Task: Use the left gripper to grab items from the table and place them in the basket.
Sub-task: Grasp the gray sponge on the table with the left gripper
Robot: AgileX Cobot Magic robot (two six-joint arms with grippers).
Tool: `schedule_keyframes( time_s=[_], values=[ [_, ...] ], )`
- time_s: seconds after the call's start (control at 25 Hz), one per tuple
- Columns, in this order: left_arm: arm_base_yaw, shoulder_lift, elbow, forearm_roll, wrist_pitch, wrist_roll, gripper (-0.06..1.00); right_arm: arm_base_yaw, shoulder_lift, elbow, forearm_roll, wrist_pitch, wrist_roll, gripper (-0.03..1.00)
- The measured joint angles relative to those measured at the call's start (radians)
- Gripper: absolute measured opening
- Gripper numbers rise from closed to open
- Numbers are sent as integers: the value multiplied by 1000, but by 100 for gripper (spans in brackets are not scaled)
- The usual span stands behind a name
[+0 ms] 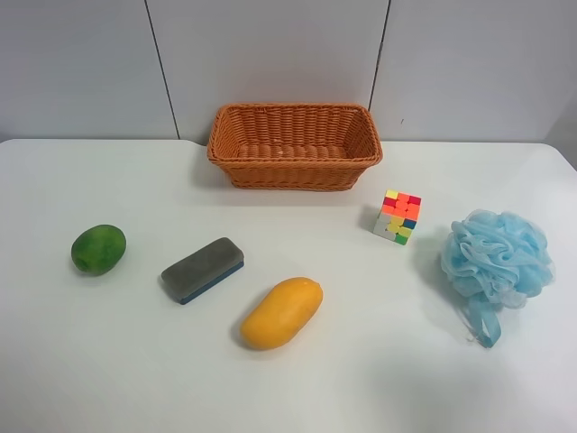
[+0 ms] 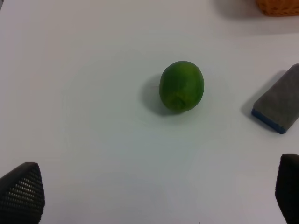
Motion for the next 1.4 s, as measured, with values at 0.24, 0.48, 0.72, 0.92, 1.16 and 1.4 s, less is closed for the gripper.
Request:
schedule_keyframes(
  time_s=[0.24, 0.48, 0.72, 0.92, 1.16, 1.4],
  values=[
    [0, 0, 0, 0, 0, 1, 99, 0, 0, 0, 0, 0, 0, 99],
    [0, 0, 0, 0, 0, 3, 99, 0, 0, 0, 0, 0, 0, 99],
    [0, 33, -4, -4, 6, 3, 99, 0, 0, 0, 0, 0, 0, 99],
    [0, 248, -108, -11, 39, 13, 99, 0, 0, 0, 0, 0, 0, 99],
    [-17, 575, -251, -12, 28, 82, 99, 0, 0, 0, 0, 0, 0, 99],
    [-142, 869, -368, -3, -18, 100, 99, 0, 0, 0, 0, 0, 0, 99]
  ],
)
